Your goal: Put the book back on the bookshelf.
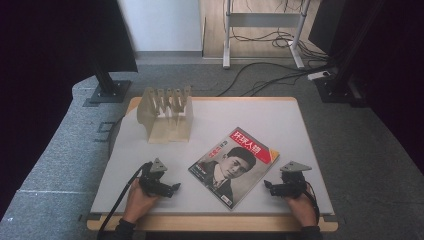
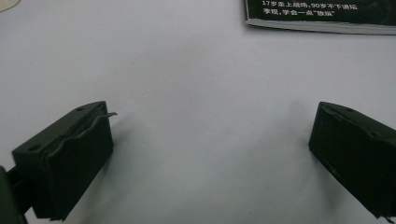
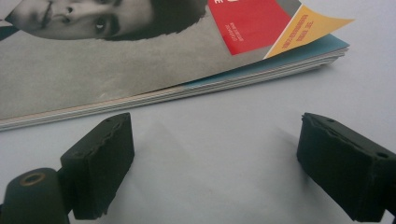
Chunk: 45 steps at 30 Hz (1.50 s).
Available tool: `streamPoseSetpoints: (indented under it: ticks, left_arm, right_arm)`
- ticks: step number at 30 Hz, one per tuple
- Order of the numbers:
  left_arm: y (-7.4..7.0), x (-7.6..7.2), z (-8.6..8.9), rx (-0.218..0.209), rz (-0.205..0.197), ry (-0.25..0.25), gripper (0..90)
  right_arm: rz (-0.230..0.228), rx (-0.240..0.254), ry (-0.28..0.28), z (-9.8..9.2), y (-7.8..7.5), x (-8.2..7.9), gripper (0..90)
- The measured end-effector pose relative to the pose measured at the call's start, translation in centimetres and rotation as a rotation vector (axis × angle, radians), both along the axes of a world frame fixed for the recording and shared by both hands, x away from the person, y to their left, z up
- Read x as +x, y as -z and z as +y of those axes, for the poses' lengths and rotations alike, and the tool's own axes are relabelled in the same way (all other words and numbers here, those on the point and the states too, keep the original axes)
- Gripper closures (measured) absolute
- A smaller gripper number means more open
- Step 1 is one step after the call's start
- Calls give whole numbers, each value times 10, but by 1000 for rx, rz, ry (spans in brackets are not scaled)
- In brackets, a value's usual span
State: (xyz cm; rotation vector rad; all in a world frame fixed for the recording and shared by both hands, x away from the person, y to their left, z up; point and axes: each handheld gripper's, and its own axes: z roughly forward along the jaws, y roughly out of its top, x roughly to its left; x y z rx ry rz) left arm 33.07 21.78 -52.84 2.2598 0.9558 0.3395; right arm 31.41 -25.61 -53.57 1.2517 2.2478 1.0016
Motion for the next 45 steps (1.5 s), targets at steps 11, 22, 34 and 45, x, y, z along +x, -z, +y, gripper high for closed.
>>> streamPoseSetpoints:
  ticks: [11, 22, 34, 45]
  left_arm:
    - [0, 0, 0, 2, -3, -1, 0]
    - [-1, 0, 0, 4, 3, 2, 0]
    - [-9, 8, -14, -9, 6, 54, 0]
    - [-26, 26, -32, -26, 2, 105, 2]
  right_arm:
    - [1, 2, 0, 0, 0, 0, 102]
    - [12, 10, 1, 1, -1, 1, 61]
    - [-2, 17, 2, -1, -7, 8, 46]
    - [-24, 3, -4, 4, -16, 15, 45]
